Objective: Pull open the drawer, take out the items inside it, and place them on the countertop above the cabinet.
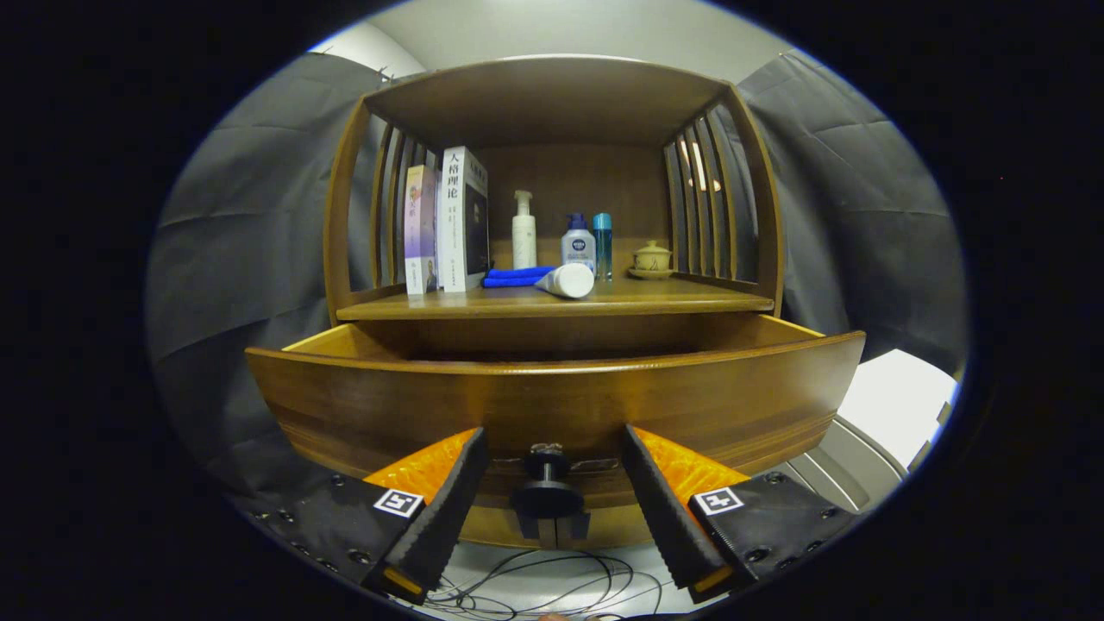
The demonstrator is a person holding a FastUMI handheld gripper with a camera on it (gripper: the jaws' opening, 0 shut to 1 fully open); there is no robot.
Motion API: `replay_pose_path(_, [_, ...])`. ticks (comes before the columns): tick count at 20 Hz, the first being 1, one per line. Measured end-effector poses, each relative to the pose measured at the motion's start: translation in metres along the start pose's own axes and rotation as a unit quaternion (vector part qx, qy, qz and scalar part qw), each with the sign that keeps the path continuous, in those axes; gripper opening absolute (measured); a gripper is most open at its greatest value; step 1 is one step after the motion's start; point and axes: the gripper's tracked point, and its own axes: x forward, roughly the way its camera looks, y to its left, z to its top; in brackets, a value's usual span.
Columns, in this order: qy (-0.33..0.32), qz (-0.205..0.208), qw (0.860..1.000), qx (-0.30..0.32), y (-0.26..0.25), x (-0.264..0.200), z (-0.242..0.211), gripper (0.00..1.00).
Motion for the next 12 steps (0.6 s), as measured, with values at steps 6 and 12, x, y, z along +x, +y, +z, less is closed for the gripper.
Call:
replay_pose_path(6, [0.003,-0.003,1.0,0.002,0.001,0.043,0.01,0.98])
replay_pose_path(12, [0.005,0.0,1.0,0.002,-0.004,0.079,0.018,0.98])
